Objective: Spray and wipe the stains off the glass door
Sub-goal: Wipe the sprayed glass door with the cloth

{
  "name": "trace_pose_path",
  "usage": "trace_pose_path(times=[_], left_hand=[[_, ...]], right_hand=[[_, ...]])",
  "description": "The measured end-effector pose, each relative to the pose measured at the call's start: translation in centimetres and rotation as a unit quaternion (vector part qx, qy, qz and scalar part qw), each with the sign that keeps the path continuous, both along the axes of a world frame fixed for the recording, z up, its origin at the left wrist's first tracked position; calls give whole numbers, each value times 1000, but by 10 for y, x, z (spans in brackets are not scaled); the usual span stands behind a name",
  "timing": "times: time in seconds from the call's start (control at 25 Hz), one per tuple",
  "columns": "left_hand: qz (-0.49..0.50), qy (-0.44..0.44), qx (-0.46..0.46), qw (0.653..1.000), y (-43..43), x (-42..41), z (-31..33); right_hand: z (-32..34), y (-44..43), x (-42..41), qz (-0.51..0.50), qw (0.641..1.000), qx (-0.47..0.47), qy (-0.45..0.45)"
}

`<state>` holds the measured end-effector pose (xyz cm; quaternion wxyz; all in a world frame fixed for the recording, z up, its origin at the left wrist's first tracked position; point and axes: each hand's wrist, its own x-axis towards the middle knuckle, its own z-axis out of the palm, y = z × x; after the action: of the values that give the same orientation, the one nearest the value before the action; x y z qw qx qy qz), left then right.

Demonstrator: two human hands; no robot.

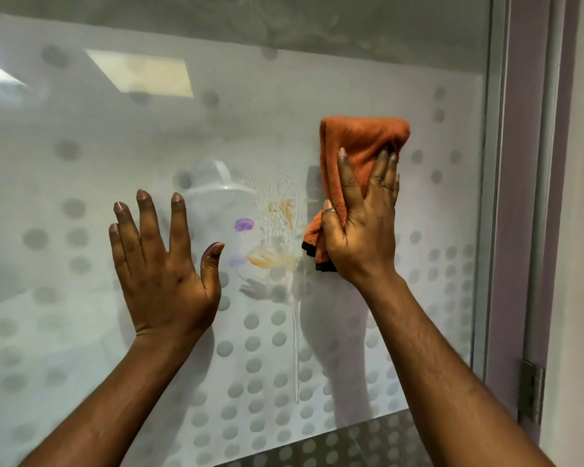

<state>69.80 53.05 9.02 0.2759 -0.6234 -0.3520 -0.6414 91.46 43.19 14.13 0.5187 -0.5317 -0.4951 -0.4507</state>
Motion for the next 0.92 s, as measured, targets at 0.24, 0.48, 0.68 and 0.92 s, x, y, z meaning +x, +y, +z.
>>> trace_pose_path(times=[0.24, 0.48, 0.68, 0.92], left_hand=[[15, 34, 2, 999, 3, -8, 0], [-18, 45, 30, 998, 18, -38, -3], [-34, 9, 11, 999, 31, -60, -9], [-51, -5, 22, 998, 48, -62, -13]], right_hand=[[0, -1, -16, -5, 995, -46, -89], [-19, 10, -60, 10, 987, -23, -159], [-40, 22, -100, 7, 989, -39, -145], [-59, 31, -117, 23, 988, -33, -151]])
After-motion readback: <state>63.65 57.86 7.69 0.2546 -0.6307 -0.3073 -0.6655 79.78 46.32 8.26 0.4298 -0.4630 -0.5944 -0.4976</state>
